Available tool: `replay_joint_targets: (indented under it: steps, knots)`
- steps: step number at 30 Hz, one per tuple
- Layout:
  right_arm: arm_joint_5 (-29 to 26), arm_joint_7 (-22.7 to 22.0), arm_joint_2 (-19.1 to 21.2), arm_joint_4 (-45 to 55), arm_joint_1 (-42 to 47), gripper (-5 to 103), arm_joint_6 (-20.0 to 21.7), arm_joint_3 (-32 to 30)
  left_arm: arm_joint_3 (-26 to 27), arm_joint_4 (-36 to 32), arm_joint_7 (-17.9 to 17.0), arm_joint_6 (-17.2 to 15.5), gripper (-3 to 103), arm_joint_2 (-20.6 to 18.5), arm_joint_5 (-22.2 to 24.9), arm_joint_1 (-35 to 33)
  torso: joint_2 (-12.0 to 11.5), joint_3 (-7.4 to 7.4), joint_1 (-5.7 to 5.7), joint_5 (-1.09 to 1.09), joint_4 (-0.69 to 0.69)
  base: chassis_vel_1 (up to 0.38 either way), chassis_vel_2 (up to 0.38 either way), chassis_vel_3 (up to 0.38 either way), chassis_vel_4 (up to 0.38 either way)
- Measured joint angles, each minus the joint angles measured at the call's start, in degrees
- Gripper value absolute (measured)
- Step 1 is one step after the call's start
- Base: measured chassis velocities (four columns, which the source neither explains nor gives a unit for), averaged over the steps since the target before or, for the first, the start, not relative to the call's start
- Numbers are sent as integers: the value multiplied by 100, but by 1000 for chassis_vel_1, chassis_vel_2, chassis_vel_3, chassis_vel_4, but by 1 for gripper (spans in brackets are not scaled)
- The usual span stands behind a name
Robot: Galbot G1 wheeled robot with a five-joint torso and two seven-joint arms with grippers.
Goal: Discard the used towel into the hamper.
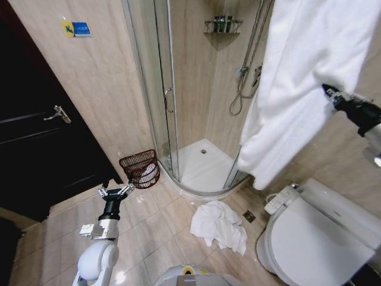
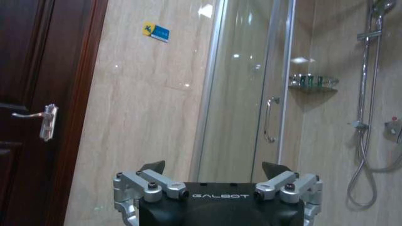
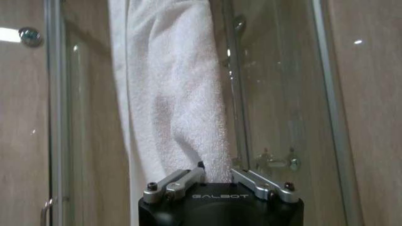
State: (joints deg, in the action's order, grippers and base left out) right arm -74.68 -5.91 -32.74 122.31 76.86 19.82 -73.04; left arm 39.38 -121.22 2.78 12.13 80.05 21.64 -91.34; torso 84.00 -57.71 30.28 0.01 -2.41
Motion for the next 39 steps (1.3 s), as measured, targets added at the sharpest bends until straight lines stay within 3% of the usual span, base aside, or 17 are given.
replay_joint_targets:
  steps: [8, 17, 21, 24, 30, 33, 36, 39]
  knots:
    - [704, 296, -537, 341, 465, 3, -91, 49, 0, 16, 6, 25, 100, -59, -5, -7, 0, 0, 0, 0, 1, 0, 0, 0, 0]
    - [905, 336, -969, 664, 557, 3, -95, 112, -54, 15, 14, 10, 100, -120, -5, 58, 0, 0, 0, -4, -1, 0, 0, 0, 0]
    - [1179, 416, -1534, 891, 707, 3, -94, 215, -127, 32, 23, -73, 100, -204, 14, 165, 0, 0, 0, 0, 2, 0, 0, 0, 0]
    - [1321, 471, -1738, 937, 779, 3, -97, 251, -143, 40, 27, -89, 100, -225, 25, 175, 0, 0, 0, 0, 2, 0, 0, 0, 0]
    - [1483, 559, -1952, 1087, 877, 3, -127, 254, -151, 56, 35, -83, 100, -254, 38, 149, -1, -1, 0, 4, 1, 0, 0, 0, 0]
    - [1574, 632, -1949, 1286, 946, 3, -196, 190, -151, 32, 39, -75, 100, -254, 38, 140, 0, 1, 0, -9, 1, 0, 0, 0, 0]
    - [1666, 689, -1982, 1356, 1015, 3, -226, 190, -151, -13, 40, -74, 100, -248, 38, 133, 0, 0, 0, 4, 0, 0, 0, 0, 0]
    - [1709, 704, -2018, 1427, 1058, 3, -252, 181, -154, -36, 42, -74, 100, -241, 37, 131, 0, 0, 0, 2, 0, 0, 0, 0, 0]
